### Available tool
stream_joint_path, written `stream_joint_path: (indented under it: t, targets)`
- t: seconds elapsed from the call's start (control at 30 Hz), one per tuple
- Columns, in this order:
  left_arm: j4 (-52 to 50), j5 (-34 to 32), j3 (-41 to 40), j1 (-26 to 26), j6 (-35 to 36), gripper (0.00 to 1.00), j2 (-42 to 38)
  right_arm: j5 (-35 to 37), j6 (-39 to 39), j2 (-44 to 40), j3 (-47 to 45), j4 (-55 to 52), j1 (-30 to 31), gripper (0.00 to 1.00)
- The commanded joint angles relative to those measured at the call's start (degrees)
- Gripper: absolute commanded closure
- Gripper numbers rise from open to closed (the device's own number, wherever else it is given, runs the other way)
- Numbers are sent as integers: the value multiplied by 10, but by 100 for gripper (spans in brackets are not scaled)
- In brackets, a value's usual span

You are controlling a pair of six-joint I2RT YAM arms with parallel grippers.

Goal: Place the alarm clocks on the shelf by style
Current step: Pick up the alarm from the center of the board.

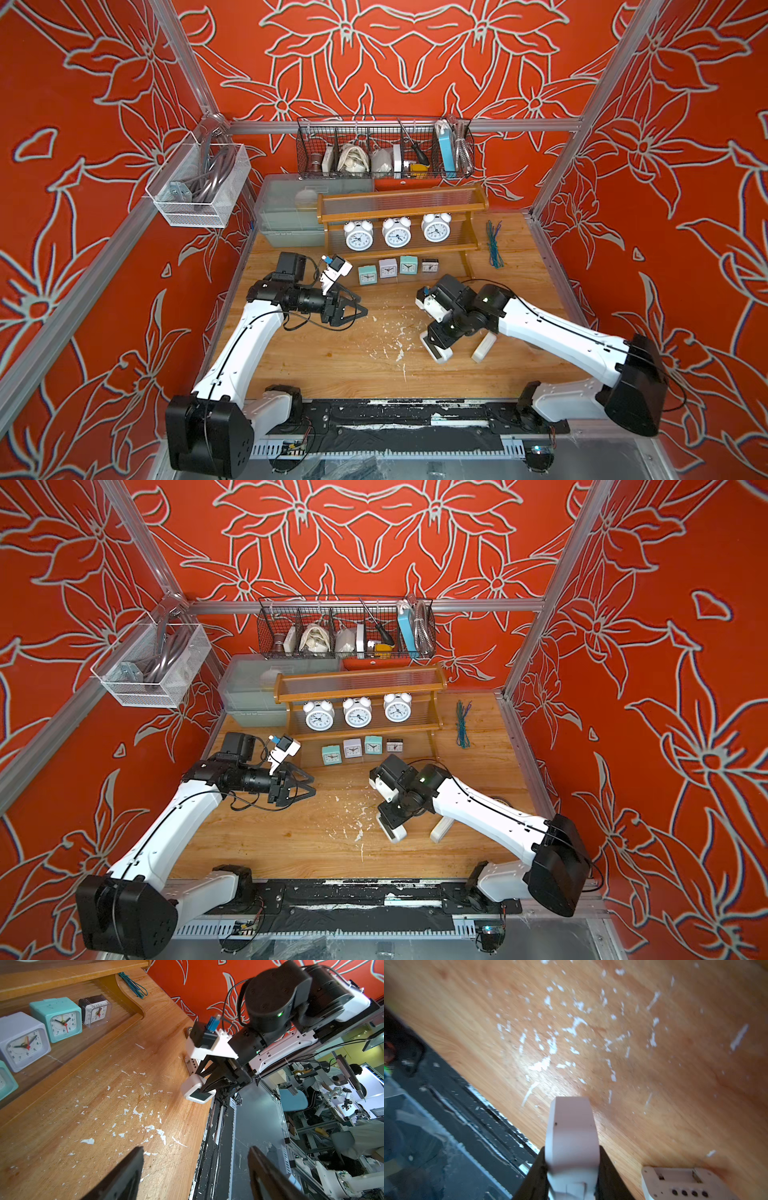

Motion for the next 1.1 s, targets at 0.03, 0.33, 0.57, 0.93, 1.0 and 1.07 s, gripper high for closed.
stream_joint_path:
  t: [0.03, 0.33, 0.57, 0.93, 1.0, 1.07]
  targets:
    - [-11, 17, 5, 1, -7, 20, -14, -105, -43, -8, 42, 48, 3, 72]
    - [-41, 11, 9, -39, 29, 21, -12, -279, -67, 1, 76, 154, -14, 72]
    - [-63, 2, 8, -76, 69, 24, -5, -401, -62, 33, 84, 197, -34, 73]
    - [-91, 1, 18, -108, 100, 33, 20, -451, -84, 72, 95, 207, -34, 73]
    - [-98, 2, 20, -109, 105, 38, 21, -449, -87, 83, 99, 203, -35, 73]
    - [-100, 3, 20, -110, 108, 42, 21, -448, -91, 91, 102, 201, -35, 73]
